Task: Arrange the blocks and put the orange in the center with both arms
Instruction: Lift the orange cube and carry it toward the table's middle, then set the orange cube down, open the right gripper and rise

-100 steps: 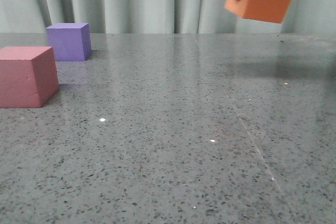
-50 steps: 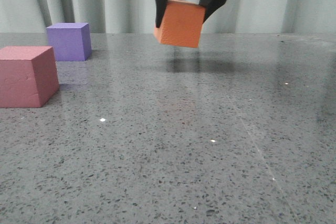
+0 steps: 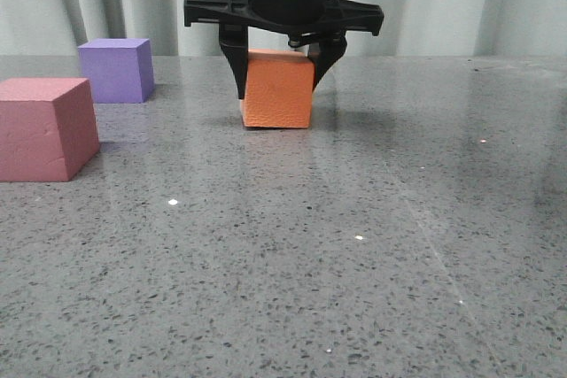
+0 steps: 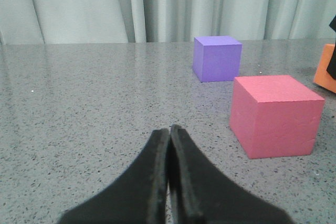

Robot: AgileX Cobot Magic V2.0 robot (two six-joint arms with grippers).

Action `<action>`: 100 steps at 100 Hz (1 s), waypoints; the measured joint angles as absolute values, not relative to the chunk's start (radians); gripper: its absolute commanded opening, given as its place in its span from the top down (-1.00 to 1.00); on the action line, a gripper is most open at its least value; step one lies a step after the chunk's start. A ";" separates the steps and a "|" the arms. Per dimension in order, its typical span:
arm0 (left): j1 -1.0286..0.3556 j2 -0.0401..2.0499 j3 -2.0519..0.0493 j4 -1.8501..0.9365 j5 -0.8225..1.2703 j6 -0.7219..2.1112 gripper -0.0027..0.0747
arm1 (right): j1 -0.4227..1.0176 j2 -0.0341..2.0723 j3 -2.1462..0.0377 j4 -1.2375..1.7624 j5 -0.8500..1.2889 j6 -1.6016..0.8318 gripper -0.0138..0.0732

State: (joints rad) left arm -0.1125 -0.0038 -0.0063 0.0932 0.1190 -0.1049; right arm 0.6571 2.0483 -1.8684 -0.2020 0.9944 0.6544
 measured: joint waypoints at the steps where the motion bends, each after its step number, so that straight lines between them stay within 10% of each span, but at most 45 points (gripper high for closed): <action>1: -0.113 -0.004 -0.006 0.093 0.119 -0.105 0.98 | 0.657 2.048 -1.868 -0.202 0.994 0.654 0.24; 32: -0.113 -0.004 -0.006 0.093 0.119 -0.105 0.98 | 0.657 2.048 -1.869 -0.174 0.997 0.657 -0.74; 100: -0.113 -0.004 -0.006 0.093 0.119 -0.105 0.98 | 0.658 2.048 -2.091 -0.204 1.188 0.591 -0.68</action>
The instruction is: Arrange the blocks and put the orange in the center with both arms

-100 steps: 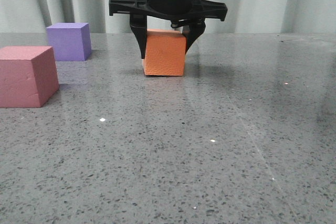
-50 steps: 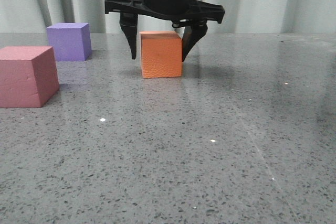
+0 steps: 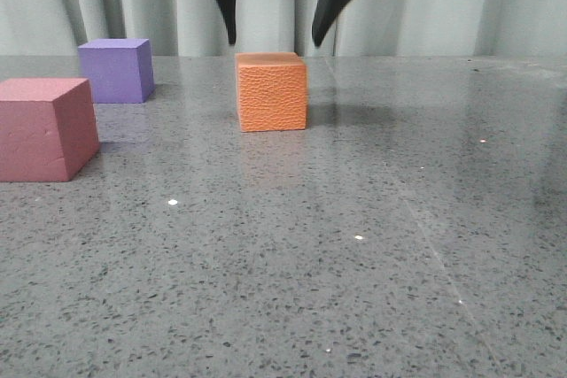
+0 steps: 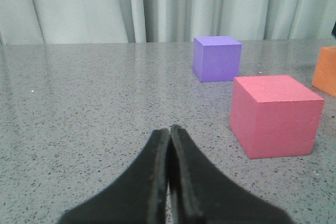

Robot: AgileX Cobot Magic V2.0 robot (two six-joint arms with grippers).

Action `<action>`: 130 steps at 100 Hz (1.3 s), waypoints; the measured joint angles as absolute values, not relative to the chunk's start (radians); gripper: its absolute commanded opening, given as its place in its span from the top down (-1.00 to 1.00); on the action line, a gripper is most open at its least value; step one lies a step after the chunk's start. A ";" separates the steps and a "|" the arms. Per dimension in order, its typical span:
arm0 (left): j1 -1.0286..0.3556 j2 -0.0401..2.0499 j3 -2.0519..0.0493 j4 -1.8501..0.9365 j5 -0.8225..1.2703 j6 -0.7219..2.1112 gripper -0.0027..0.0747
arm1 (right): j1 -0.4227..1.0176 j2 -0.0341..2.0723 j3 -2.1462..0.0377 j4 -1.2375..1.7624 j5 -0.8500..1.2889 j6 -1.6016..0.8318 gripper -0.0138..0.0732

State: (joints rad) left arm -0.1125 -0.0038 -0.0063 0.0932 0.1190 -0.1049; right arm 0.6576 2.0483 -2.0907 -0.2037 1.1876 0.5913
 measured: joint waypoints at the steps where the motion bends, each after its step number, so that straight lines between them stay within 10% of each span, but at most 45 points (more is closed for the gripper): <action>1: -0.113 -0.004 -0.006 0.093 0.119 -0.105 0.98 | 0.658 2.048 -2.096 -0.204 1.194 0.587 -0.68; 74: -0.113 -0.004 -0.006 0.093 0.119 -0.105 0.98 | 0.364 1.822 -2.188 -0.203 1.258 0.196 -0.68; 130: -0.113 -0.004 -0.006 0.093 0.119 -0.105 0.98 | 0.132 1.358 -1.490 -0.200 1.085 0.146 -0.68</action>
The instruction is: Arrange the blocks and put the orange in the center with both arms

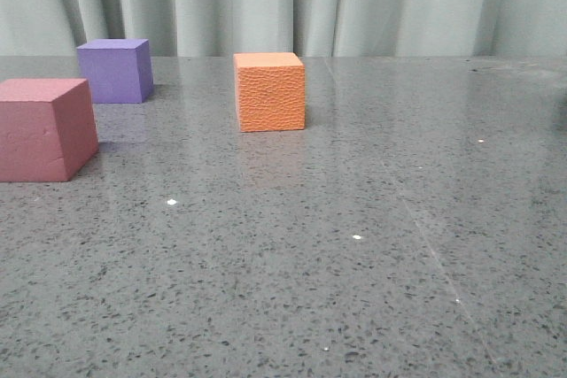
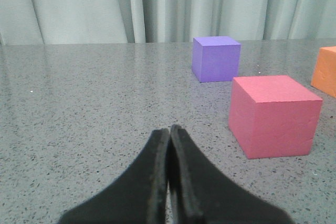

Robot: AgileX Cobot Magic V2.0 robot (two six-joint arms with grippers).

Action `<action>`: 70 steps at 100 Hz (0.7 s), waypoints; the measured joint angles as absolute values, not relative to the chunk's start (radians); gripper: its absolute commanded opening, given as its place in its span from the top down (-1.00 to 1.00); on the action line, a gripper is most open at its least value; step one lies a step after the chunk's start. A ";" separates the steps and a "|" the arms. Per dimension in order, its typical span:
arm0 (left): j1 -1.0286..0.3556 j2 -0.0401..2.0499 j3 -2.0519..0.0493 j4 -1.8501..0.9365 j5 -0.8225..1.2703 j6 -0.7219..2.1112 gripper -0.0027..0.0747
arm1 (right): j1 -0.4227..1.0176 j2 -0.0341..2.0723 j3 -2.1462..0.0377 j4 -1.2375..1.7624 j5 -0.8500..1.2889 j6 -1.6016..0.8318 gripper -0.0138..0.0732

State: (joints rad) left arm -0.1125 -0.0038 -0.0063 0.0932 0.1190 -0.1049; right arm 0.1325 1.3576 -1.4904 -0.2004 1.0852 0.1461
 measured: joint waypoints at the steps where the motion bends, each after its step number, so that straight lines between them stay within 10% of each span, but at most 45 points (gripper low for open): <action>1: -0.113 -0.004 -0.006 0.093 0.119 -0.105 0.98 | 0.132 1.350 -1.465 -0.200 1.080 0.146 -0.68; 70: -0.113 -0.004 -0.006 0.093 0.119 -0.105 0.98 | 0.132 0.682 -0.748 -0.198 0.886 0.143 -0.68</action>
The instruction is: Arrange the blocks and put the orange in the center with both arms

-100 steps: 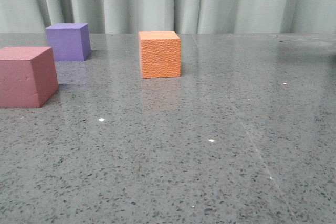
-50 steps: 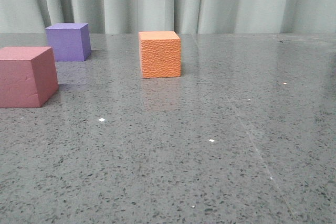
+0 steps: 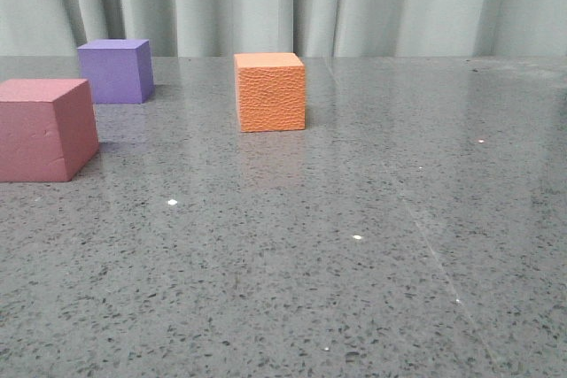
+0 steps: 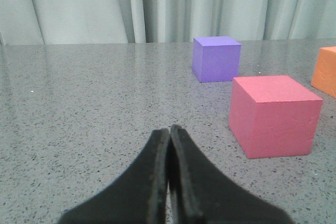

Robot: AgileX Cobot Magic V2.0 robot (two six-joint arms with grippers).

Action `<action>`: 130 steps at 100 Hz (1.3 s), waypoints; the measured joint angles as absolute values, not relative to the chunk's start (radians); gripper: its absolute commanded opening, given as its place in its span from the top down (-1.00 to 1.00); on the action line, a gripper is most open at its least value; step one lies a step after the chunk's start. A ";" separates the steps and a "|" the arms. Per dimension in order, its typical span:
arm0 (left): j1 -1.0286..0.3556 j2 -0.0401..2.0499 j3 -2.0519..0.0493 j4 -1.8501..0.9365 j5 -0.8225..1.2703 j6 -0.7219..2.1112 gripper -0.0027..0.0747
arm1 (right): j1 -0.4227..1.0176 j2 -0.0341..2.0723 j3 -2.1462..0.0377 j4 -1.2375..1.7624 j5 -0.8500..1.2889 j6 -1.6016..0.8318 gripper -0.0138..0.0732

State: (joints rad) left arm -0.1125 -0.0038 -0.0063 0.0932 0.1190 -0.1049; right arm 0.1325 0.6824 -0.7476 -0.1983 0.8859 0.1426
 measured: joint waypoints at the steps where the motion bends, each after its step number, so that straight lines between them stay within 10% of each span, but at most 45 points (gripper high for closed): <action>1: -0.113 -0.004 -0.006 0.093 0.119 -0.105 0.98 | 0.132 0.677 -0.745 -0.198 0.889 0.143 -0.68; 80: -0.115 -0.004 -0.006 0.093 0.119 -0.105 0.98 | 0.132 0.524 -0.699 -0.198 0.941 0.143 -0.65; 94: -0.115 -0.004 -0.006 0.093 0.119 -0.105 0.98 | 0.132 0.524 -0.699 -0.198 0.941 0.143 -0.19; 113: -0.115 -0.004 -0.006 0.093 0.119 -0.105 0.98 | 0.132 0.524 -0.699 -0.198 0.951 0.143 0.97; 130: -0.115 -0.004 -0.006 0.093 0.119 -0.105 0.98 | 0.132 0.524 -0.699 -0.198 0.955 0.143 0.96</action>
